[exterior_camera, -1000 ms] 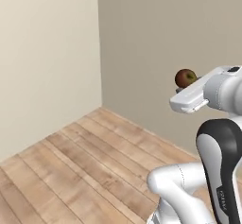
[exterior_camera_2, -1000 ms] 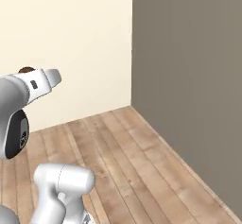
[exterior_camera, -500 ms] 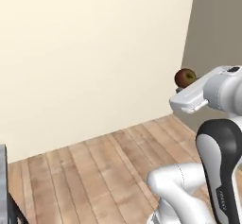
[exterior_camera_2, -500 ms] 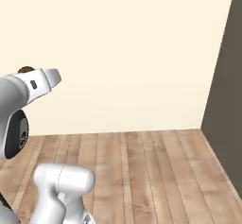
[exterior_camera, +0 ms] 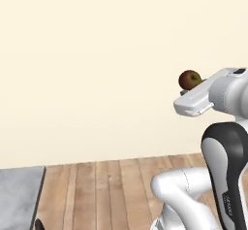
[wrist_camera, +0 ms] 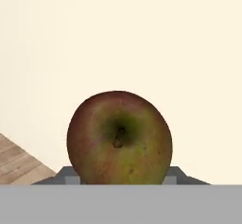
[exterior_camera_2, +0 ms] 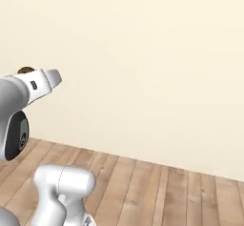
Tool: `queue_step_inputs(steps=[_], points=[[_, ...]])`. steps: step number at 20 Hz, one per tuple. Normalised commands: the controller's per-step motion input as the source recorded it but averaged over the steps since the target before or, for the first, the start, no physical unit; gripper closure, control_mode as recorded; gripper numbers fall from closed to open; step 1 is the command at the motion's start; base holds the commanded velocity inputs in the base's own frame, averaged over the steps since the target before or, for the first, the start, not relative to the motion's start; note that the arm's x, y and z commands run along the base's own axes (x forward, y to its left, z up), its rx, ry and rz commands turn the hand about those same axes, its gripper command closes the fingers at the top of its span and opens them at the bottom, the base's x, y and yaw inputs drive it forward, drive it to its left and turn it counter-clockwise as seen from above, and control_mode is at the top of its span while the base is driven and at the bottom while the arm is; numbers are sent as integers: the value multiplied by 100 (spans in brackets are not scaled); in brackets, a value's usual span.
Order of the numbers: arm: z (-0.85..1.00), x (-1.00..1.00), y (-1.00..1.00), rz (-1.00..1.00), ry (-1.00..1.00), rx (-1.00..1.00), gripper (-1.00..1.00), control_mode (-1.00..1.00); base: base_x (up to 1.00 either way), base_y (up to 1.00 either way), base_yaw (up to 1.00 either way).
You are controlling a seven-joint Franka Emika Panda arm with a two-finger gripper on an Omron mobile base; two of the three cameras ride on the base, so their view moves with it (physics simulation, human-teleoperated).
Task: Retrieve the tangerine and apple from the fridge and place them into the bowl on the dining table.
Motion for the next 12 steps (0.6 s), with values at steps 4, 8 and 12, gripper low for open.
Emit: queue_step_inputs(steps=[4, 8, 12], points=[[0, 0, 0, 0, 0, 0, 100, 100, 4, 29, 59], [0, 0, 0, 0, 0, 0, 100, 100, -85, 38, 61], [0, 0, 0, 0, 0, 0, 100, 100, -82, 43, 61]])
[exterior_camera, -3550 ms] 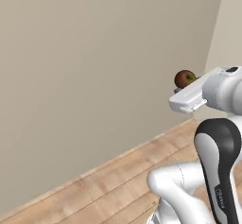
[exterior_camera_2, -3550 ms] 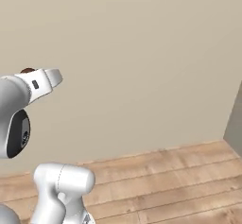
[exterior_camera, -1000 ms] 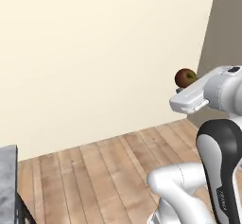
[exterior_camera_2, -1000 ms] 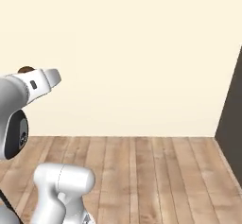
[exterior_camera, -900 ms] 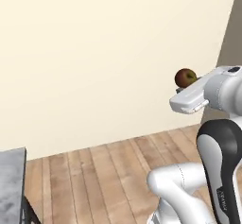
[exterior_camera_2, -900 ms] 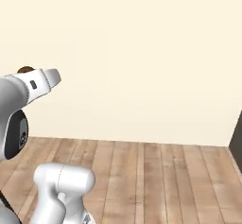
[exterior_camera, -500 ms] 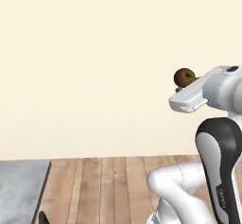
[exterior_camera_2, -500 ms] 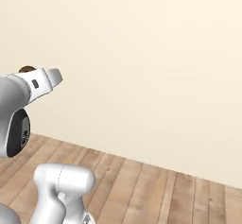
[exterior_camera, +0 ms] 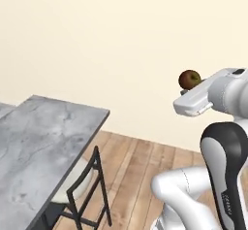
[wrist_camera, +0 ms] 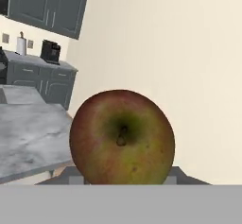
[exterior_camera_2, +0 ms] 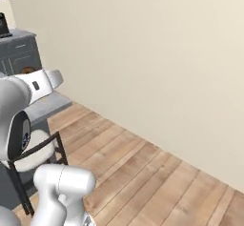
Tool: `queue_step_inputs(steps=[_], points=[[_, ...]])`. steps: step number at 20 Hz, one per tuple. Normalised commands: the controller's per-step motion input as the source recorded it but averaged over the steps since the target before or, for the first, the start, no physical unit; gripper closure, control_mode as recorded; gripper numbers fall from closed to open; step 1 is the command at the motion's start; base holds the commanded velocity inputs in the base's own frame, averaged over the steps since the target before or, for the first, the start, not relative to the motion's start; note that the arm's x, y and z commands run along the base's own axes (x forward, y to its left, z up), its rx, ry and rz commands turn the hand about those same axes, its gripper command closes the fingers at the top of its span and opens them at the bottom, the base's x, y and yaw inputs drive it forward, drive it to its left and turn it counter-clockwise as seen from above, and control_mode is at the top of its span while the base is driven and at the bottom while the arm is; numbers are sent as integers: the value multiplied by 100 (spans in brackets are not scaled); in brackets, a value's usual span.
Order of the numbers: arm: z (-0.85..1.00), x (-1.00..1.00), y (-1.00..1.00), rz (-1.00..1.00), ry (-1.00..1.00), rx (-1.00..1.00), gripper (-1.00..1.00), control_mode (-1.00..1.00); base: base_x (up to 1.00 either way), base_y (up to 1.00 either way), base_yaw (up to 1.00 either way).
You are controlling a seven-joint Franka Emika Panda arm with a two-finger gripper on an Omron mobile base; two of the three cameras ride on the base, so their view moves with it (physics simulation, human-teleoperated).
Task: Retrieve the tangerine and apple from the fridge and place them into the bowl on the dining table.
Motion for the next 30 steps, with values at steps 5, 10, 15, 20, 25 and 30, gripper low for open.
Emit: queue_step_inputs(steps=[5, 10, 15, 20, 25, 30], points=[[0, 0, 0, 0, 0, 0, 100, 100, -24, 42, 57], [0, 0, 0, 0, 0, 0, 100, 100, 0, 36, 52], [0, 0, 0, 0, 0, 0, 100, 100, 23, 60, 50], [0, 0, 0, 0, 0, 0, 100, 100, 55, 80, 48], [0, 0, 0, 0, 0, 0, 100, 100, 87, 64, 46], [0, 0, 0, 0, 0, 0, 100, 100, 98, 47, 50]])
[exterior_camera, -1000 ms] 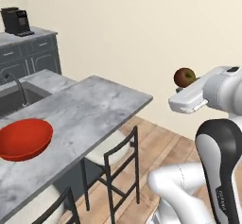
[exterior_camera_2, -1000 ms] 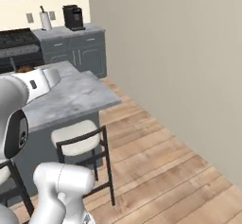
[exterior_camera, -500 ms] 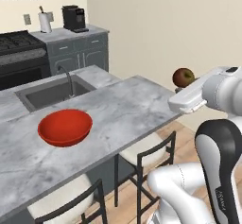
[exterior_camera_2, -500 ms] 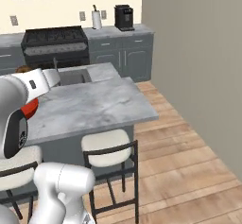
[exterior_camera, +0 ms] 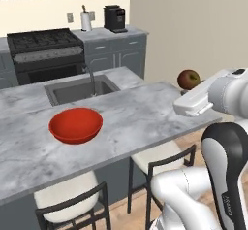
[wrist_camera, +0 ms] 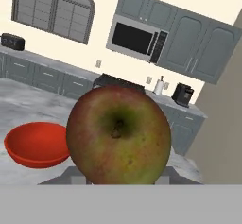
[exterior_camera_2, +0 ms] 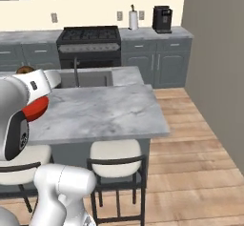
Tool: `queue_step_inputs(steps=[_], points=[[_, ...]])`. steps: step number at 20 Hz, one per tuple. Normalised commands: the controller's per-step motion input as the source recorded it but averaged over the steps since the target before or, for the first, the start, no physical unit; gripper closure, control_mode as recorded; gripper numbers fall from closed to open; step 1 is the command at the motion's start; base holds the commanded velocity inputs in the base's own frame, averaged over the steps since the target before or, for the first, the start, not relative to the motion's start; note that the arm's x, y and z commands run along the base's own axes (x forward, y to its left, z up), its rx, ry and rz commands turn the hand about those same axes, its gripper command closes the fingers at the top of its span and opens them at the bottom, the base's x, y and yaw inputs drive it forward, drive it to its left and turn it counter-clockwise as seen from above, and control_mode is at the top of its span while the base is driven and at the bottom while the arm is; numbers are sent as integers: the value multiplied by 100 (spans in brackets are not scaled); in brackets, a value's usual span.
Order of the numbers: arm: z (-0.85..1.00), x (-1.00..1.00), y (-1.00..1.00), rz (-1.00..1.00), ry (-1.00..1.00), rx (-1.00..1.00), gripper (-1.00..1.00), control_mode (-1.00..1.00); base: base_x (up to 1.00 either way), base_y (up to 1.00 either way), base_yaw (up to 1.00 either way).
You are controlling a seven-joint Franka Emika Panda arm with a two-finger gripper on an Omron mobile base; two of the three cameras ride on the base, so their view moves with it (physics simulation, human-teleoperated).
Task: Retrieve the tangerine and apple from the fridge and place them into the bowl on the dining table.
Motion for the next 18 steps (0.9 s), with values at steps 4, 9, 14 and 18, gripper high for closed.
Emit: queue_step_inputs(steps=[4, 9, 14, 18], points=[[0, 0, 0, 0, 0, 0, 100, 100, 84, 49, 39], [0, 0, 0, 0, 0, 0, 100, 100, 28, 19, 4], [0, 0, 0, 0, 0, 0, 100, 100, 20, 17, -1], [-17, 25, 24, 0, 1, 0, 100, -100, 5, 4, 0]])
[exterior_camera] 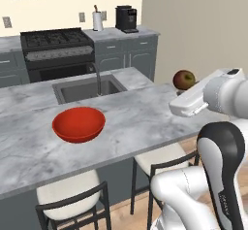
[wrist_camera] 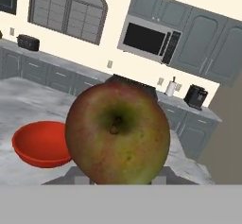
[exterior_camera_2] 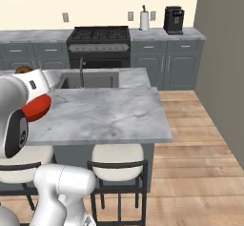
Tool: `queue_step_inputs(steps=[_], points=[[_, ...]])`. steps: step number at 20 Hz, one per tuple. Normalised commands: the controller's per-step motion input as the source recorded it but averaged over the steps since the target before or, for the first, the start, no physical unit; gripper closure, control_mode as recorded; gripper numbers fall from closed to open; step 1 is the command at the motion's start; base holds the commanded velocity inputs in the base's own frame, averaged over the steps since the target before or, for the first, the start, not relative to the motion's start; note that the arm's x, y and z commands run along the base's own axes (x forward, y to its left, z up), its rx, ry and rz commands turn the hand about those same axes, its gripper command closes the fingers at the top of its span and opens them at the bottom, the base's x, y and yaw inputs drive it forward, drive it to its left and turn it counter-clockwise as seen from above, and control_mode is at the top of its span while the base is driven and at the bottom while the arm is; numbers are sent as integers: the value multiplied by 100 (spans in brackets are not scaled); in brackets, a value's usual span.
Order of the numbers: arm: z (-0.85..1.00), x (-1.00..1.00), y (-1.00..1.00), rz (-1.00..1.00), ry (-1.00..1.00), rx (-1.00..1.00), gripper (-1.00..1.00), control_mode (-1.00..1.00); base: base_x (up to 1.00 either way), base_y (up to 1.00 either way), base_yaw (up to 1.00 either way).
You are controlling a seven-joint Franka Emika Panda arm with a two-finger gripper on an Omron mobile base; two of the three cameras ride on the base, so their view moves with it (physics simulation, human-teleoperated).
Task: Retrieve the tangerine and apple from the fridge and place them into the bowl on the dining table.
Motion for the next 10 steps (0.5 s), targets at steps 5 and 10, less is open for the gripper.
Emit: queue_step_inputs(steps=[5, 10], points=[[-45, 50, 50, 0, 16, 0, 100, -100, 0, 0, 0], [-55, 43, 60, 4, 15, 0, 100, -100, 0, 0, 0]])
